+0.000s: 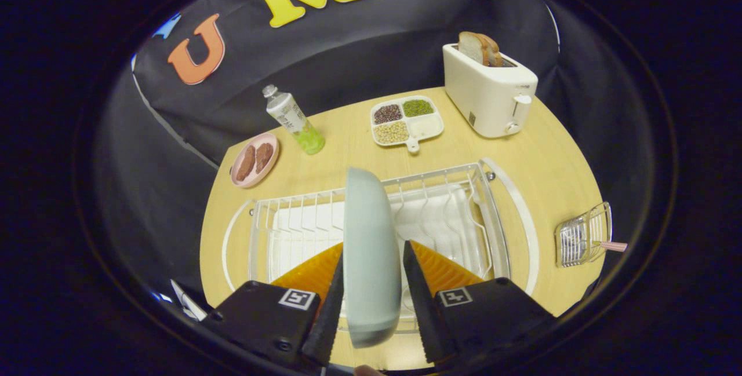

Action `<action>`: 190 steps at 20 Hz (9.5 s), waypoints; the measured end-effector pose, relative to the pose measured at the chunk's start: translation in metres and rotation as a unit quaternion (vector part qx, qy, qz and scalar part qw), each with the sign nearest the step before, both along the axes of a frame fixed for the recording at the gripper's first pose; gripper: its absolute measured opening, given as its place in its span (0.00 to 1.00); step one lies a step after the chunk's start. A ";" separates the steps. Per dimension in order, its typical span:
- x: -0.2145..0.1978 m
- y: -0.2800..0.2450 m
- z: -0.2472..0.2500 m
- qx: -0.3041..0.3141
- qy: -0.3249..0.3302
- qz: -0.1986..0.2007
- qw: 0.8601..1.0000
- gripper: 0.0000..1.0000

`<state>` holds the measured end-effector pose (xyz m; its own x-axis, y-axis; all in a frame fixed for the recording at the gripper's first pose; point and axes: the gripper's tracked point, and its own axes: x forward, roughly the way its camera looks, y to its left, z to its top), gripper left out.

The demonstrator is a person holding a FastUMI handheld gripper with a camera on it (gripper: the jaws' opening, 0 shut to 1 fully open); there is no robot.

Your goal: Take the plate from the dish rack, then take the spoon from the basket and place it into the plate.

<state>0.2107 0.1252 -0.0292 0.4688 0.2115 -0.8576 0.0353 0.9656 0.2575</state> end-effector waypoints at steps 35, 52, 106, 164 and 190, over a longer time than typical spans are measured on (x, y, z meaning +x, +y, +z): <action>-0.195 -0.071 -0.035 0.111 0.009 -0.034 0.993 0.33; -0.208 -0.059 -0.118 0.220 0.078 -0.065 0.970 0.44; -0.082 -0.338 -0.051 -0.002 -0.419 -0.079 0.904 0.16; -0.190 0.016 -0.036 -0.008 -0.349 0.327 0.879 0.53; -0.271 -0.047 0.040 -0.052 -0.535 0.011 0.843 1.00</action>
<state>-0.0602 0.0782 0.0113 0.9827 0.1807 0.0401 -0.1824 0.9823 0.0439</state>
